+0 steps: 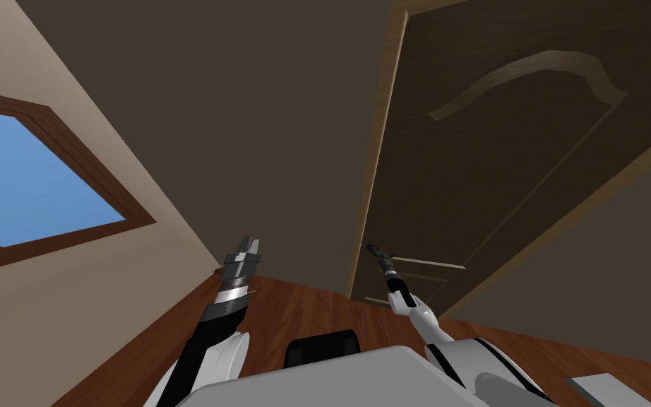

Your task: Pull the door open

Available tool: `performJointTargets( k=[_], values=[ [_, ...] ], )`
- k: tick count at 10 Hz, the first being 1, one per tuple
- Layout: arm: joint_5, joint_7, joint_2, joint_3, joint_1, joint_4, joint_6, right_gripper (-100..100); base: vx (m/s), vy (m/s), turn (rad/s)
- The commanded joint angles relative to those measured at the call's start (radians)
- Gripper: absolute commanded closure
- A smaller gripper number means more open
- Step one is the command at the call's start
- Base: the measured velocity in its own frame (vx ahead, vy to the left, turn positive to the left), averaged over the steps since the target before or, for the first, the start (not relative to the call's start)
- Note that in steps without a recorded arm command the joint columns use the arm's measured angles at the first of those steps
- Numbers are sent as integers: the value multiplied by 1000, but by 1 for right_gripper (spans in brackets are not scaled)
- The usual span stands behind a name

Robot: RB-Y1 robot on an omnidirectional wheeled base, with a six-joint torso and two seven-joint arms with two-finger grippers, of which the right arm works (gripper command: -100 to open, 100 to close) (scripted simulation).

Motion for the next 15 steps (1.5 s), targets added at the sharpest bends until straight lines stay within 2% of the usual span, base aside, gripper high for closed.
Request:
performJointTargets(
  k=[1,9,10,15],
  values=[
    [6,-13,-4,12,8,-5,-5,100,-155,-28,114],
    [41,-107,-55,85,42,-17,-46,100,-201,-45,109],
    [37,-99,-52,78,43,-20,-37,100,-86,-25,26],
    [69,-170,-87,144,73,-37,-83,100,-215,-71,106]
  ],
)
